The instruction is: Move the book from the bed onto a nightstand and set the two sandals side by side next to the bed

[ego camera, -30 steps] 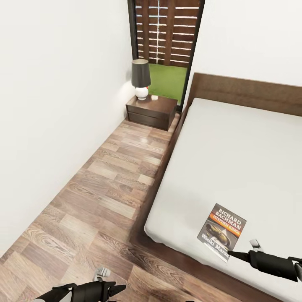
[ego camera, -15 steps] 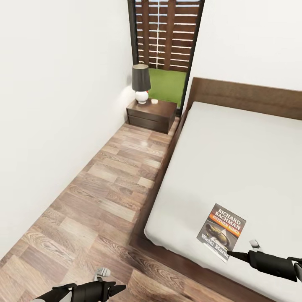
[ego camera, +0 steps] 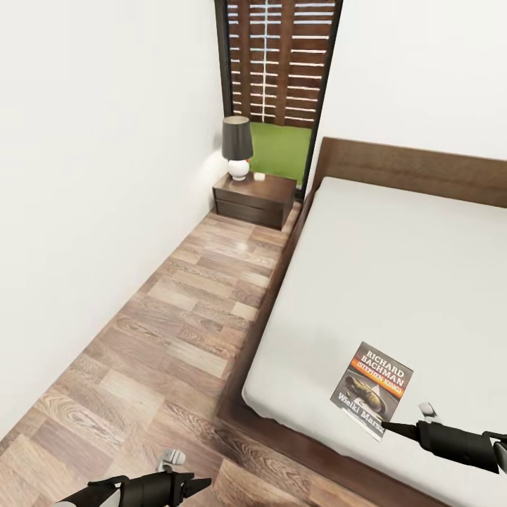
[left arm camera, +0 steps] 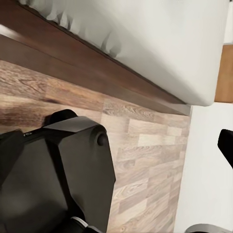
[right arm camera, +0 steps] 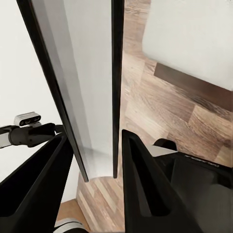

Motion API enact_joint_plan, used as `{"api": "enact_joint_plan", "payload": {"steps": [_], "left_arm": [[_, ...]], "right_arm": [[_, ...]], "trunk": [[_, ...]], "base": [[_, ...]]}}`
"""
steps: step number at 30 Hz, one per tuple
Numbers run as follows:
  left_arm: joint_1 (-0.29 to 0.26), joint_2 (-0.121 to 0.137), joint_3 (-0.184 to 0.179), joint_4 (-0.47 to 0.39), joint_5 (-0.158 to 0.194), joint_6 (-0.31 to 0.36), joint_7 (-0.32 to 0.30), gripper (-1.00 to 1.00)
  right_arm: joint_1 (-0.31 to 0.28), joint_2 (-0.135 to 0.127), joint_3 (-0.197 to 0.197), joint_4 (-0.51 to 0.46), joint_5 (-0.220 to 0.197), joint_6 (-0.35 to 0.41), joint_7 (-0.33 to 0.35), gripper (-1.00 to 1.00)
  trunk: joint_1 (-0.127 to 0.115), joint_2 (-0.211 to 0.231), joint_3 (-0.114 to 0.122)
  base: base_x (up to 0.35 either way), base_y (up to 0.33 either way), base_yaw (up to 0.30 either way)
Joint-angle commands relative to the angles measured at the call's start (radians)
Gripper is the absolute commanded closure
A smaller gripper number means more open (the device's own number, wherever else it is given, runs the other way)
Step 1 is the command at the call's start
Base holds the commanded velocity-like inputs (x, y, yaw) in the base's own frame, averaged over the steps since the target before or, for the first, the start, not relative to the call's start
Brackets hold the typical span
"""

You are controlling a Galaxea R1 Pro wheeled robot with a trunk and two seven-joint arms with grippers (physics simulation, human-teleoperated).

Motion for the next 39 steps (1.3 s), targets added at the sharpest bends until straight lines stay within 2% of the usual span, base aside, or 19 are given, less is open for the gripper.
{"api": "enact_joint_plan", "payload": {"steps": [1,25,29,31,32,34,36,37,39], "left_arm": [[-0.001,0.000,-0.009,0.000,0.008,0.001,-0.003,-1.00],[-0.001,0.002,-0.007,0.000,0.010,0.001,-0.003,-1.00],[-0.001,0.001,-0.008,0.000,0.010,0.001,-0.002,-1.00],[-0.001,0.001,-0.008,0.000,0.010,0.001,-0.002,-1.00],[-0.001,0.000,-0.009,0.001,0.010,0.001,-0.002,-1.00],[-0.001,0.000,-0.009,0.001,0.010,0.001,-0.002,-1.00],[-0.001,0.000,-0.009,0.001,0.010,0.000,-0.002,-1.00],[-0.001,0.000,-0.009,0.001,0.010,0.000,-0.002,-1.00],[-0.001,-0.001,-0.009,0.001,0.010,0.000,-0.002,-1.00]], "right_arm": [[-0.001,-0.001,0.006,0.000,-0.010,0.008,-0.001,1.00],[0.001,0.006,0.008,0.019,-0.005,-0.007,-0.007,1.00],[0.004,0.009,0.009,0.075,0.040,-0.081,-0.005,1.00],[0.006,0.011,0.010,0.139,0.069,-0.180,-0.005,1.00],[0.006,0.014,0.011,0.155,0.074,-0.206,-0.005,1.00],[0.006,0.040,0.012,0.204,0.087,-0.274,-0.005,1.00],[0.006,0.082,0.014,0.259,0.121,-0.327,-0.005,1.00],[0.006,0.090,0.014,0.271,0.134,-0.335,-0.005,1.00],[0.007,0.105,0.015,0.306,0.186,-0.355,-0.007,1.00]], "trunk": [[0.001,-0.002,0.000],[0.001,-0.002,0.025],[0.001,-0.002,0.031],[0.001,-0.002,0.035],[0.001,-0.002,0.036],[0.001,-0.002,0.040],[0.001,-0.002,0.043],[0.001,-0.002,0.044],[0.001,-0.002,0.048]], "base": [[0.000,0.000,0.000],[0.000,0.000,0.000],[0.000,0.000,0.000],[0.000,0.000,0.000],[0.000,0.000,0.000],[0.000,0.000,0.000],[0.000,0.000,0.000],[0.000,0.000,0.000],[0.000,0.000,0.000]]}}
